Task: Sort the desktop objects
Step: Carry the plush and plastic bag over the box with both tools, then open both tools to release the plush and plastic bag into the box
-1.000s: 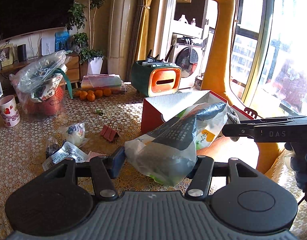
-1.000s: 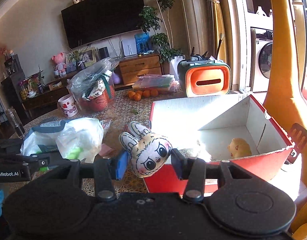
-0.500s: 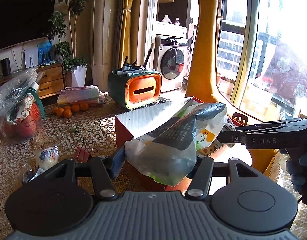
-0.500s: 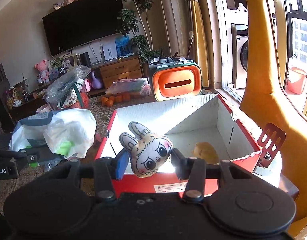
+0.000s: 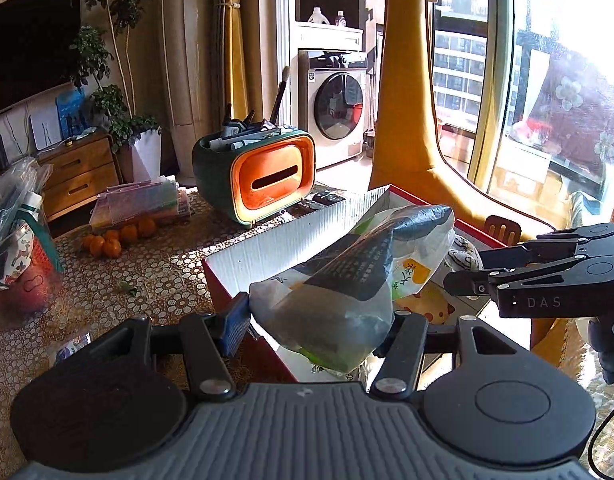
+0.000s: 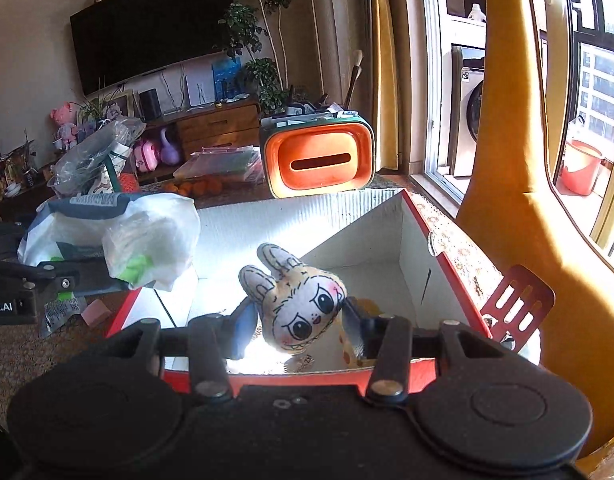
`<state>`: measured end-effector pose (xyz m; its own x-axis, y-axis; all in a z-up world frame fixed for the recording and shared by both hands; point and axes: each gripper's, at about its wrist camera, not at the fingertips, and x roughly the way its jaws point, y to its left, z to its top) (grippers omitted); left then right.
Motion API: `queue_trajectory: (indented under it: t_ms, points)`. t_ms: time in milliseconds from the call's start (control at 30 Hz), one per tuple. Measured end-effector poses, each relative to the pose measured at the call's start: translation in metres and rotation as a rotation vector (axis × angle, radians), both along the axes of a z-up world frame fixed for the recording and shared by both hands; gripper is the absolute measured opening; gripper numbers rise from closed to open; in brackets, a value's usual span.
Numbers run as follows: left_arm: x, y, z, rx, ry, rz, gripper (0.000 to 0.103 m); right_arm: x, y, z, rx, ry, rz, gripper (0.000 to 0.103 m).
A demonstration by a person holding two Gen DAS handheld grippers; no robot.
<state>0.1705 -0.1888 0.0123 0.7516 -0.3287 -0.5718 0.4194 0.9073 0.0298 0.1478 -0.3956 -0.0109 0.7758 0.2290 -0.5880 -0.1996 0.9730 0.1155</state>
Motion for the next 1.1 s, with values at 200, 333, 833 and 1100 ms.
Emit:
queue_trajectory:
  t_ms: [200,333,833,1100]
  points:
    - [0.038,-0.029,-0.009,0.047,0.039,-0.011,0.057,0.023,-0.004,-0.011,-0.050,0.015,-0.005,0.047]
    - [0.059,-0.044,-0.019,0.087,0.054,-0.009,0.057,0.038,-0.007,-0.018,-0.063,0.040,-0.005,0.045]
    - [0.114,-0.096,-0.059,0.248,0.238,-0.070,0.058,0.054,-0.008,-0.041,-0.061,0.124,0.055,0.046]
    - [0.119,-0.104,-0.074,0.287,0.294,-0.097,0.058,0.051,-0.011,-0.046,-0.057,0.135,0.071,0.047]
